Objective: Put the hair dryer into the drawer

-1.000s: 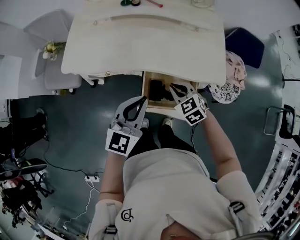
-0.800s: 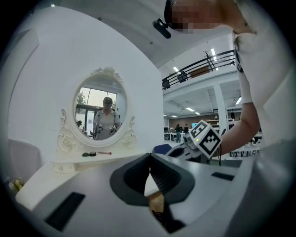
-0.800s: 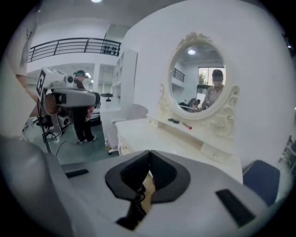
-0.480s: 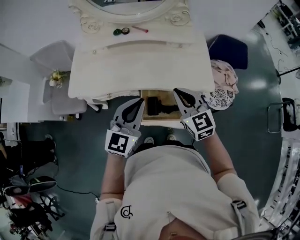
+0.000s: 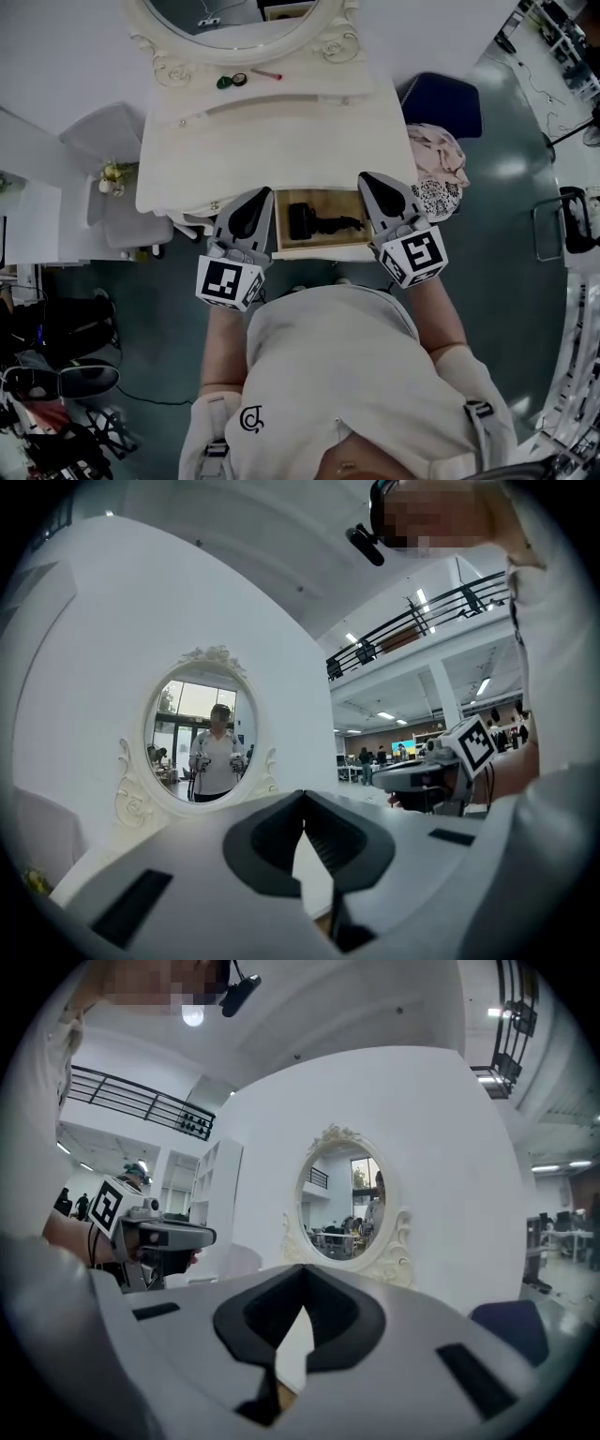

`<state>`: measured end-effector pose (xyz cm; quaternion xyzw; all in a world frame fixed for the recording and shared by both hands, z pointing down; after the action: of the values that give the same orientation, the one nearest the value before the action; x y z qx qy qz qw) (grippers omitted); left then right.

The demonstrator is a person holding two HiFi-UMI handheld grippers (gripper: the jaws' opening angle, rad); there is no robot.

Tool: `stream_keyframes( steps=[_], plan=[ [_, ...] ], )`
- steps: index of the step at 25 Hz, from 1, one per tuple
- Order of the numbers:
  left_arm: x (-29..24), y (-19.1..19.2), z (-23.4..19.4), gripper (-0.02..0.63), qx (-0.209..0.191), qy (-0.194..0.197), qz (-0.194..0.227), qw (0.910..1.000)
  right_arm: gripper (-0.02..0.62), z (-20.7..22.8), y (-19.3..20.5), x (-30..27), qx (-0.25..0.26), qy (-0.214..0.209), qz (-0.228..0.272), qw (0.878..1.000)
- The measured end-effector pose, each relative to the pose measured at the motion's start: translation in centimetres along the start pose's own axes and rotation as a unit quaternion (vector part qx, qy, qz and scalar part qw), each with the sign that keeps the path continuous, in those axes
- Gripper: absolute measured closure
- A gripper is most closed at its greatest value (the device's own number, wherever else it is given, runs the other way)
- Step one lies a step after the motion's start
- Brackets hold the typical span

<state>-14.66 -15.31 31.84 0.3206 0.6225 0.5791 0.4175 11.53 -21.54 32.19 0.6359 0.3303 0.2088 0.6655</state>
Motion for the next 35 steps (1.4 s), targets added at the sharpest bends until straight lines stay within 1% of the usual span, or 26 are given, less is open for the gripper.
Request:
stream_keyframes(
  steps=[7,11,14,17,21,27,35],
  plan=[
    [-1.0,-0.6,0.4,0.592,-0.012,0.015,-0.003,0.9998,0.591,-0.2,-0.2,-0.1,0.002,-0.010,0.004,1.000],
    [-1.3,-0.4,0.1,0.592,-0.012,0.002,-0.022,0.9997,0.591,-0.9,-0.8,-0.3,0.010,-0.036,0.008,0.999],
    [-1.2,-0.4,0.1,0.592,-0.008,-0.002,-0.026,0.9996,0.591,-1.6,-0.7,-0.4,0.019,-0.047,0.005,0.999],
    [-1.3,-0.4,0.2,0.592,-0.006,-0.004,-0.030,0.9995,0.591,-1.8,-0.4,-0.6,0.017,-0.041,0.009,0.999],
    [-1.4,-0.3,0.4,0.592,-0.007,-0.002,-0.037,0.9993,0.591,-1.9,-0.4,-0.8,0.035,-0.028,0.019,0.999],
    [-1.4,-0.7,0.9,0.592,-0.025,0.003,-0.049,0.9985,0.591,-1.5,-0.3,-0.8,0.025,-0.022,0.018,0.999],
    [-1.3,-0.4,1.2,0.592,-0.006,0.002,-0.043,0.9991,0.591,-1.0,0.2,-0.4,0.028,-0.020,0.012,0.999]
  ],
)
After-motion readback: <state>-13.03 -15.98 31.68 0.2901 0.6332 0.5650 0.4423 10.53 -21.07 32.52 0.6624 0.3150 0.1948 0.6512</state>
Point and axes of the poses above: the fingertips, and each gripper's own axes: x backward along the fingers, z to its right, y out of its underside, the point moved 9 cm from there along x, backward along the fingers, and after that the axes turned 7 degrees about -z, right-handed, at the moved point
